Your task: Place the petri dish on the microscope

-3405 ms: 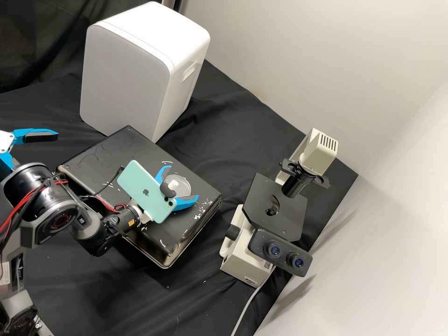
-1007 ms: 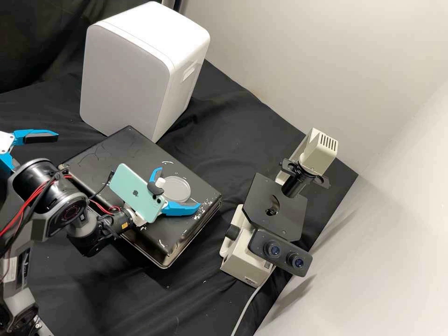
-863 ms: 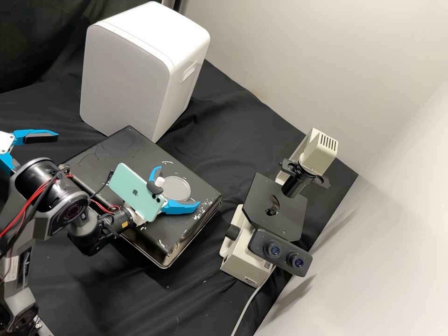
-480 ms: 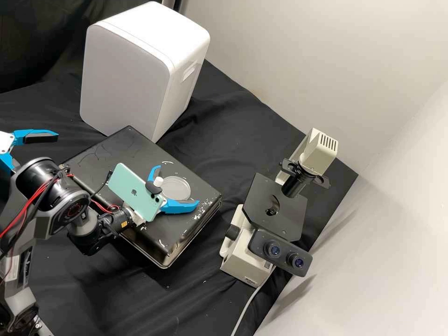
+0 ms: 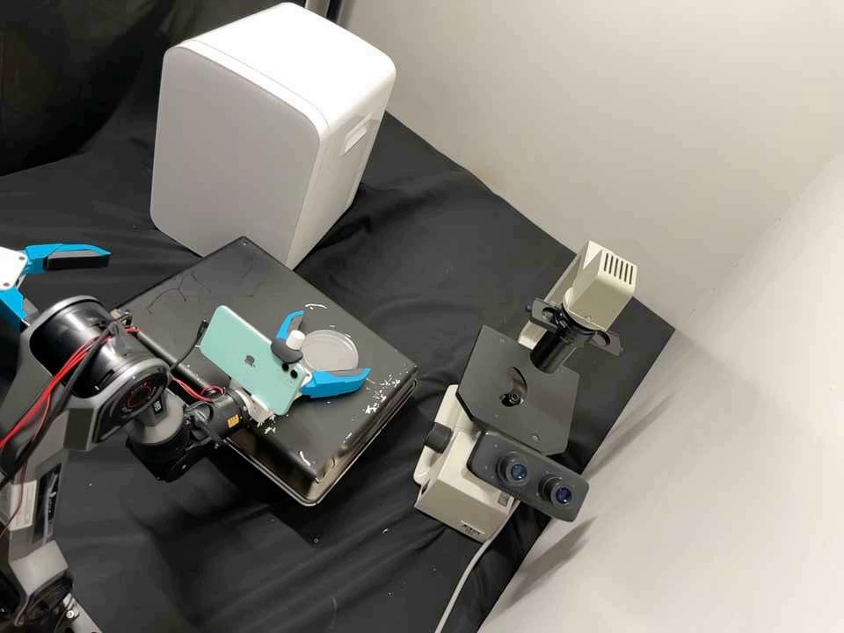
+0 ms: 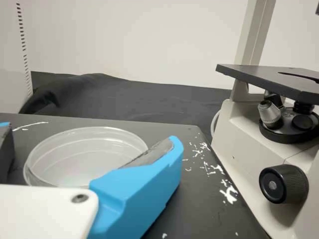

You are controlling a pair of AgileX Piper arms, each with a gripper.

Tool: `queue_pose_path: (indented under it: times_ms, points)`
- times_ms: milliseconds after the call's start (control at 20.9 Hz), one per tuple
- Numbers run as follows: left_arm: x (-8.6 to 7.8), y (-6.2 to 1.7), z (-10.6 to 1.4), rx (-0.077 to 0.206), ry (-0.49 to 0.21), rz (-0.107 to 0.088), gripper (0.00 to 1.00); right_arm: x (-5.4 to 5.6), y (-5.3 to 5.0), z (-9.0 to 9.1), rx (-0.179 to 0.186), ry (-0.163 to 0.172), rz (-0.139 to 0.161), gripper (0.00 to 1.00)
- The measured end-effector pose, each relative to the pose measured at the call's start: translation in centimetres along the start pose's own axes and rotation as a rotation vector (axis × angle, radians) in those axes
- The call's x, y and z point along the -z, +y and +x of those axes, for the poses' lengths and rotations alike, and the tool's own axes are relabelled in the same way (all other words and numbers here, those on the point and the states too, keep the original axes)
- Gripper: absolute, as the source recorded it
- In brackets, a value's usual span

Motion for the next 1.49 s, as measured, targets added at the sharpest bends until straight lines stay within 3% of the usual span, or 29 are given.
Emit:
queue_pose_path:
  times_ms: [959,1295,1487]
  points:
    - [0.1,-0.19,0.1,0.011,0.002,-0.004,1.00,0.0,0.0,0.0,0.007,0.008,-0.007,0.00]
    - [0.1,-0.19,0.1,0.011,0.002,-0.004,1.00,0.5,1.3,-0.4,-0.022,0.028,0.010,0.00]
    - [0.1,-0.19,0.1,0.011,0.002,-0.004,1.00,0.4,2.8,-1.5,-0.036,0.028,0.063,0.00]
